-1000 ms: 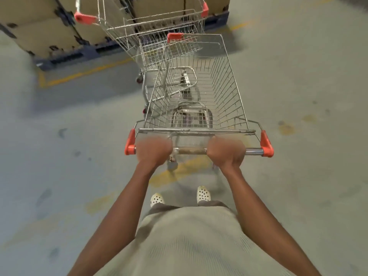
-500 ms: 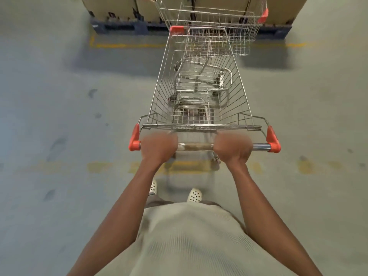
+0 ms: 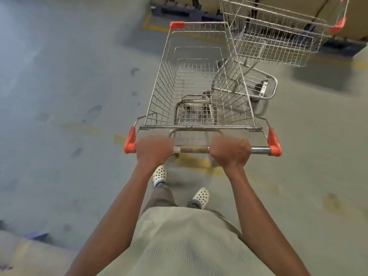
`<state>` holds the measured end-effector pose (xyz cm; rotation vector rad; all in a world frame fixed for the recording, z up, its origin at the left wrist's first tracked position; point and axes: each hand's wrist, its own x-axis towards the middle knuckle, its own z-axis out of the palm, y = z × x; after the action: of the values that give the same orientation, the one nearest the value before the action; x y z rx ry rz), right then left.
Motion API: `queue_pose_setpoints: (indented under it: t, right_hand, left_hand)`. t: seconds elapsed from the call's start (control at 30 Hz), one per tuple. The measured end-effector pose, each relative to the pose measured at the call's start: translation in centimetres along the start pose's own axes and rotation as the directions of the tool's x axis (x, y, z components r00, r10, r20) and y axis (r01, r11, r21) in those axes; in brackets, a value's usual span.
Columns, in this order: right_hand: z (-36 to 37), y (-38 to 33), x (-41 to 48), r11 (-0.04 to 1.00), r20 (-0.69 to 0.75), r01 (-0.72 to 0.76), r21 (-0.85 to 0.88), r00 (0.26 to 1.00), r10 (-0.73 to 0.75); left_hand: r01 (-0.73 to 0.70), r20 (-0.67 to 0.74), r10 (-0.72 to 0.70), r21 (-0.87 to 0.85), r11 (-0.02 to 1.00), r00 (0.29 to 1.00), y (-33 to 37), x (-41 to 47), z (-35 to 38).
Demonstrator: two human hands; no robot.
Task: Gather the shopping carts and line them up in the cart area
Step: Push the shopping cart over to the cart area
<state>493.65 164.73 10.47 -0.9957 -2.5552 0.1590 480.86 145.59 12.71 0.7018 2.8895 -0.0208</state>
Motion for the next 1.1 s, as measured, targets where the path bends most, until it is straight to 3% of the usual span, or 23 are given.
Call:
queue_pose_setpoints:
  t: [0.33, 0.57, 0.73, 0.83, 0.9, 1.1]
  right_hand:
    - [1.9, -5.9, 1.1, 0.978, 0.059, 0.192, 0.080, 0.979, -0.197]
    - [3.2, -11.9, 3.5, 0.961, 0.174, 0.248, 0.123, 0.948, -0.267]
    - [3.9, -16.2, 4.3, 0.917, 0.210, 0.347, 0.196, 0.899, -0.385]
    - [4.6, -18.4, 5.9, 0.888, 0.367, 0.419, 0.191, 0.808, -0.460]
    - [5.2, -19.5, 7.7, 0.884, 0.450, 0.437, 0.169, 0.764, -0.463]
    - [7.1, -21.2, 12.7, 0.937, 0.518, 0.342, 0.079, 0.788, -0.331]
  left_hand:
    - [0.253, -0.050, -0.253, -0.011, 0.967, 0.966, -5.3, -1.7, 0.3]
    - [0.309, -0.047, -0.311, -0.038, 0.950, 0.949, -10.2, 0.5, -1.0]
    - [0.344, -0.061, -0.347, -0.059, 0.937, 0.936, -15.2, 2.7, -1.6]
    - [0.356, -0.030, -0.358, -0.045, 0.933, 0.933, -17.9, 4.2, -2.0]
    - [0.360, -0.014, -0.361, -0.058, 0.931, 0.932, -19.6, 5.5, -2.4]
    - [0.327, 0.061, -0.324, -0.060, 0.943, 0.944, -25.2, 11.2, -3.5]
